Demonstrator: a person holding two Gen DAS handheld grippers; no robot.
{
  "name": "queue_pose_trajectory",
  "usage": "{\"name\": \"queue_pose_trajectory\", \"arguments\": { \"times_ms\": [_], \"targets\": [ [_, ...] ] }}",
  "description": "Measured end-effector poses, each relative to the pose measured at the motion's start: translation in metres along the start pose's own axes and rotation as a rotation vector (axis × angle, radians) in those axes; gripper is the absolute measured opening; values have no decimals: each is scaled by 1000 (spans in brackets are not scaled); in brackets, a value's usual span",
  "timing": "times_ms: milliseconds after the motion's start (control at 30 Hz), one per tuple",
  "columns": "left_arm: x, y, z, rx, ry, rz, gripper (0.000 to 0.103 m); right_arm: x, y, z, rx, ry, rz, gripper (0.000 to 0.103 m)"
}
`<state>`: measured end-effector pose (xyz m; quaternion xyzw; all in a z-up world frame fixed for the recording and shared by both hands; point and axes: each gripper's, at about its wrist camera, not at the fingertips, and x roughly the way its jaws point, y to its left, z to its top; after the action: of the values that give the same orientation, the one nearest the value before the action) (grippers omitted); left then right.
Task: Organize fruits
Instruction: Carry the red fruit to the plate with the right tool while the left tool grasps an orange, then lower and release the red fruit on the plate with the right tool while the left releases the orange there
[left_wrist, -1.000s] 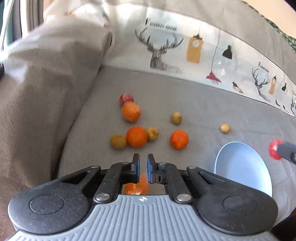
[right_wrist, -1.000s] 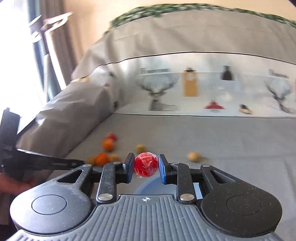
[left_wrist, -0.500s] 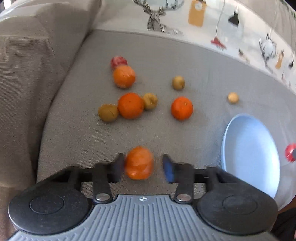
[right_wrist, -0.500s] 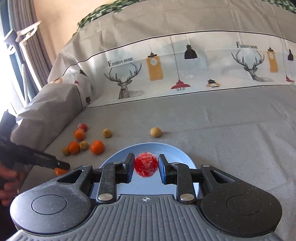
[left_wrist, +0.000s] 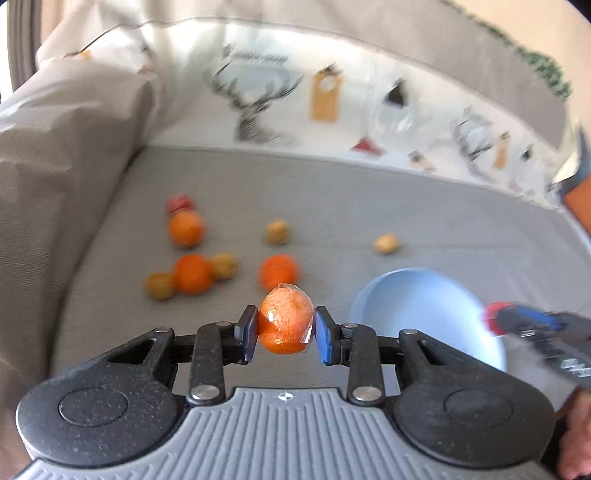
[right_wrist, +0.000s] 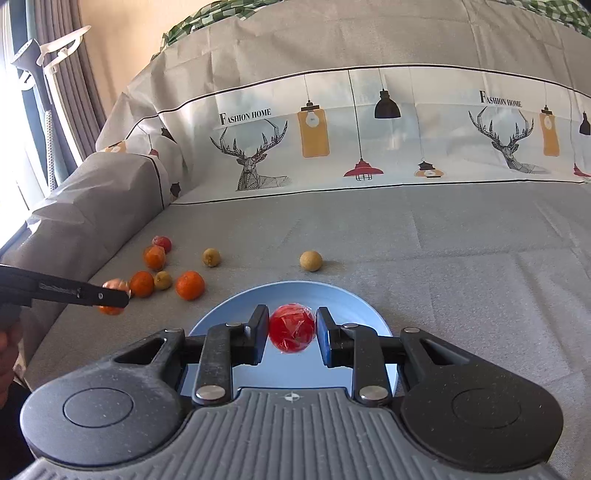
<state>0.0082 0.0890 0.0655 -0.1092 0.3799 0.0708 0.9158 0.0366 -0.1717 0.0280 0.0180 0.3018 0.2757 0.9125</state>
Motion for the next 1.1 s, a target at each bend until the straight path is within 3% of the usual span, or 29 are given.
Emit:
{"name": "queue_pose_trajectory", "arguments": {
  "times_ms": [167,233,333,633,1100],
  "targets": [
    [-3,-33,-28,-42,-61,-120,36,3,5,-2,-20,6,-21,29],
    [1,-47,-36,-3,-55,-140,36,4,6,-3,-36,10,-28,29],
    [8,-62,-40,84,-69,-141,36,7,8,-2,-45,17,-38,29],
    [19,-57,-46,74,-42,-148,36,12,6,-3,-46,26,-48,29],
    [16,-70,-54,181,-57,-153,36,12,5,-4,-59,27,-54,29]
  ]
}}
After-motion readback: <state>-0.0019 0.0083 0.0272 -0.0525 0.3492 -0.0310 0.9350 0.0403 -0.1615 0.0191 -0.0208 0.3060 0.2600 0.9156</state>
